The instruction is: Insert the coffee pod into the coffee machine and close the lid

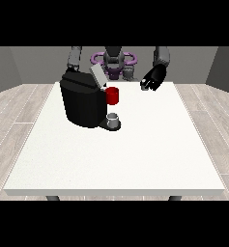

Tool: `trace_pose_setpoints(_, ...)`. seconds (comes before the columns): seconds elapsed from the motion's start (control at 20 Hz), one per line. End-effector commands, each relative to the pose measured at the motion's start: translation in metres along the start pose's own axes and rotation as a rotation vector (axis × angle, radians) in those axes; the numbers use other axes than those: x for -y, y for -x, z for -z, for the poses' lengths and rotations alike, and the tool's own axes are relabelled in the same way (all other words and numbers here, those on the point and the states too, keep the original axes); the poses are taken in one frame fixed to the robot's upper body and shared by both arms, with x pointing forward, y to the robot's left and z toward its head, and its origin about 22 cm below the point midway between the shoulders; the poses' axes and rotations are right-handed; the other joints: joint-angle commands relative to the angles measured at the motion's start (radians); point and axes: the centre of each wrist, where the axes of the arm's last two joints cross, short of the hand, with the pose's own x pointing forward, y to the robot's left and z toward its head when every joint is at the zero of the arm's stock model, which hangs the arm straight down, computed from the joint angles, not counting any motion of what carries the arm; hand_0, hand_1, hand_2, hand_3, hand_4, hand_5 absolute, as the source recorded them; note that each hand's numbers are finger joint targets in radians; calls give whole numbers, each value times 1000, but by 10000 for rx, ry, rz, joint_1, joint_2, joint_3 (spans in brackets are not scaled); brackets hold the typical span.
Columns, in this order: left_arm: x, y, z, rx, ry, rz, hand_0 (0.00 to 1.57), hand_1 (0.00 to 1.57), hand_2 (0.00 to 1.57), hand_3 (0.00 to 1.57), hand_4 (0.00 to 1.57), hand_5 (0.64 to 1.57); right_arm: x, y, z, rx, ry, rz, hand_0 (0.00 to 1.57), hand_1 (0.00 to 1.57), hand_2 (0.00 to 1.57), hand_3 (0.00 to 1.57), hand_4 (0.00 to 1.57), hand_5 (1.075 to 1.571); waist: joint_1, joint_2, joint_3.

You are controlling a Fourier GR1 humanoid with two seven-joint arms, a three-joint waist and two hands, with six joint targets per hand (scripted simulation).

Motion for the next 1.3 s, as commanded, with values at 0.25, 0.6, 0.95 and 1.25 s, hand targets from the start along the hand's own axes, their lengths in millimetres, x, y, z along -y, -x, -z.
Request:
trace_pose_setpoints(0.25,-80,-58,19,385,-774,418,1424,1424,1404,1341,557,1571,-14,-20,13,887,-196,202,0,0,0,0,0,1571,-407,493,1)
trace_pose_setpoints(0.6,-127,-63,14,170,-1608,-587,956,956,1160,1358,517,1571,-18,-35,8,1549,-633,287,0,0,0,0,0,1571,-1291,571,-3)
trace_pose_setpoints(0.95,-186,-84,1,359,-2151,-651,1216,1216,1265,1256,470,1571,-24,-93,22,2172,-480,497,0,0,0,0,0,1571,-1811,994,-6)
trace_pose_setpoints(1.25,-197,-113,5,463,-2673,66,1222,1222,1288,1238,475,1571,0,-86,31,2734,32,613,0,0,0,0,263,1571,-1859,1641,2)
